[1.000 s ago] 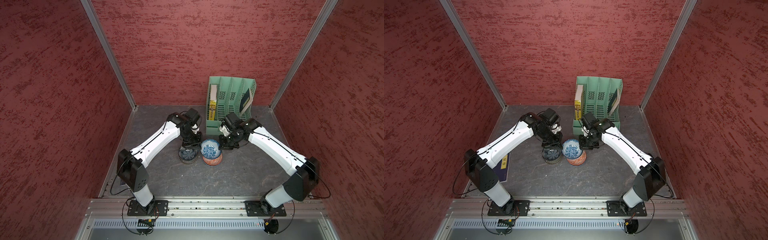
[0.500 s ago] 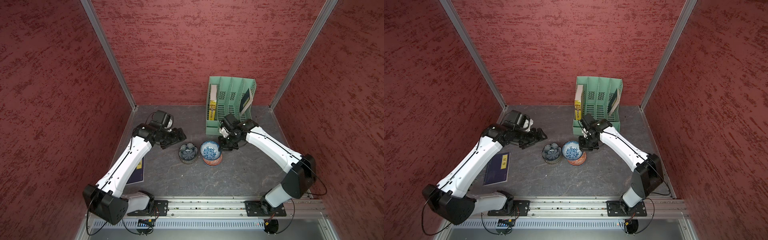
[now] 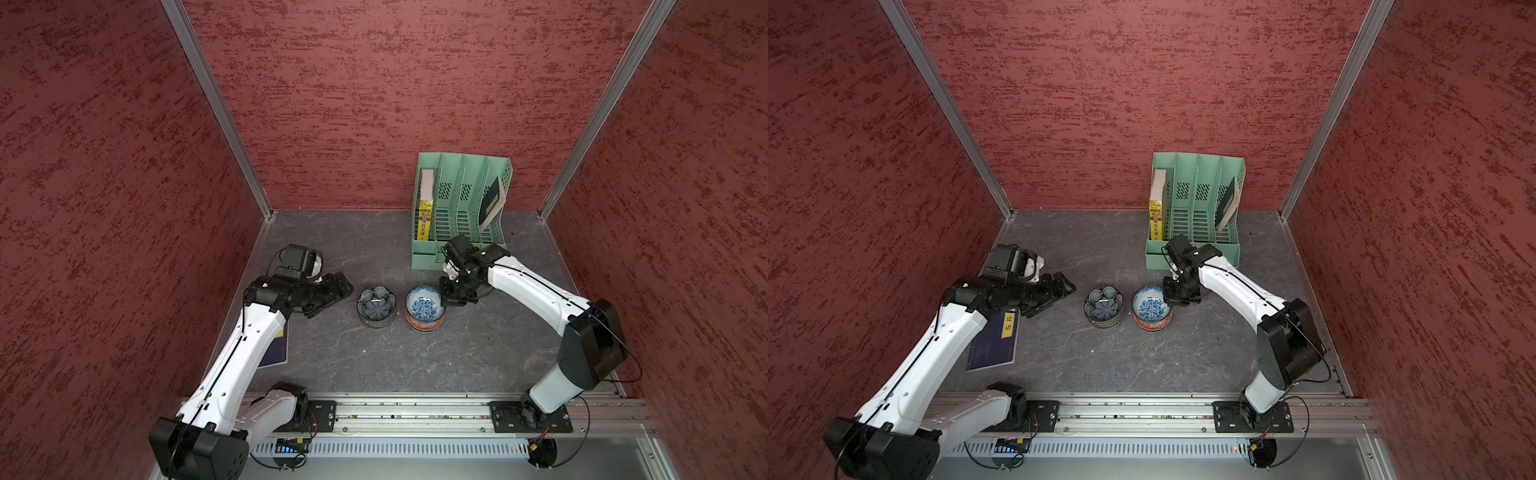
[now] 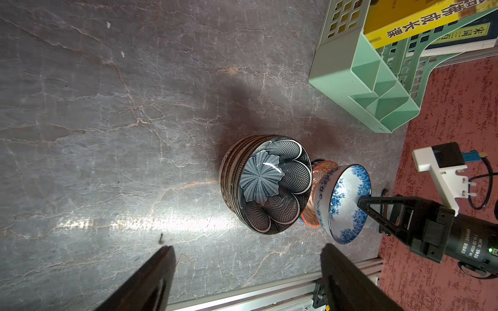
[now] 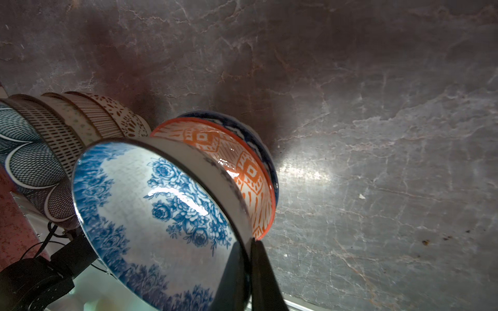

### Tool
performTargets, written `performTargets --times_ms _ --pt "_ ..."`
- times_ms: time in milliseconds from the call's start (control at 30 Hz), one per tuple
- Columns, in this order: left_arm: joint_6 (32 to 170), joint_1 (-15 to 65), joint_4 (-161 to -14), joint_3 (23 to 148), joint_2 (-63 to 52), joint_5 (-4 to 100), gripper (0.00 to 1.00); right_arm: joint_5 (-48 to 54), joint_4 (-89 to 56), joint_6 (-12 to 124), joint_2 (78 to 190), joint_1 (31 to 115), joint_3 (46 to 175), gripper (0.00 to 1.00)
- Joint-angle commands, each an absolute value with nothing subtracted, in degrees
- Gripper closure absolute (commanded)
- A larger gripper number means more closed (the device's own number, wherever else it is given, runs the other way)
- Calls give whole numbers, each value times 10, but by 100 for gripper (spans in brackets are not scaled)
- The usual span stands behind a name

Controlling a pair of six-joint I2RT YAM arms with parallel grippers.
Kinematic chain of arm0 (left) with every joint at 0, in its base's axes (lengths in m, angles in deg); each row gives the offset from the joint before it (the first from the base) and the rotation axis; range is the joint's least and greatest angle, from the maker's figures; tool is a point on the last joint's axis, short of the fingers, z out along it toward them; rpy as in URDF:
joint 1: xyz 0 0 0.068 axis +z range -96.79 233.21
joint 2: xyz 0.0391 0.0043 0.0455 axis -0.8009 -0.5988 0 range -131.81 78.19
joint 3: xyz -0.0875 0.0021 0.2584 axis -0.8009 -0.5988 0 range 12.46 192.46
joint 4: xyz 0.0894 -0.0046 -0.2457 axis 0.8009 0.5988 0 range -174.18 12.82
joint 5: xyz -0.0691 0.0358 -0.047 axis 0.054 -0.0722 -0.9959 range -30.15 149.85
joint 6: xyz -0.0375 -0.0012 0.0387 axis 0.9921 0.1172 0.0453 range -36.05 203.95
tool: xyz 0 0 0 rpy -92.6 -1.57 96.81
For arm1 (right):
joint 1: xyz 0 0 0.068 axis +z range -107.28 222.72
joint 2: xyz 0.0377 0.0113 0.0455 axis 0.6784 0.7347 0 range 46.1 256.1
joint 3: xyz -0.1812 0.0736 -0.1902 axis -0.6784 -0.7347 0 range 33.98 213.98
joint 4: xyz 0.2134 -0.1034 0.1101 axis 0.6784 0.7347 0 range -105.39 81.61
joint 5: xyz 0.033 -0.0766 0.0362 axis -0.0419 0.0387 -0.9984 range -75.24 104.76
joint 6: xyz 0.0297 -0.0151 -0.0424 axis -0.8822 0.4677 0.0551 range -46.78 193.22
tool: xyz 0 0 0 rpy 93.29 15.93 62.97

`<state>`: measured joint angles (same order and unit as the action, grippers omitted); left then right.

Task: Stack the bowls
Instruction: Place the bowl on the bowl.

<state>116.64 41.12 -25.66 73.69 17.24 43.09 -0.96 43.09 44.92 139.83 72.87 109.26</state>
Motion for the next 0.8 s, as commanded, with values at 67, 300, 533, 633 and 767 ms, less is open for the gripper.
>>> performTargets --times_ms 67,300,533,633,767 --pt "1150 424 -271 716 182 418 12 -2 377 442 1400 725 1084 100" --pt "1146 428 -273 706 182 412 12 -8 361 445 1414 725 1070 100" --pt "1144 429 -277 696 181 409 12 -11 361 449 1418 725 1064 100" --pt "1142 429 -279 692 182 409 12 -11 366 448 1416 726 1060 100" --pt "1142 429 -278 689 183 409 12 -14 372 448 1409 725 1055 100"
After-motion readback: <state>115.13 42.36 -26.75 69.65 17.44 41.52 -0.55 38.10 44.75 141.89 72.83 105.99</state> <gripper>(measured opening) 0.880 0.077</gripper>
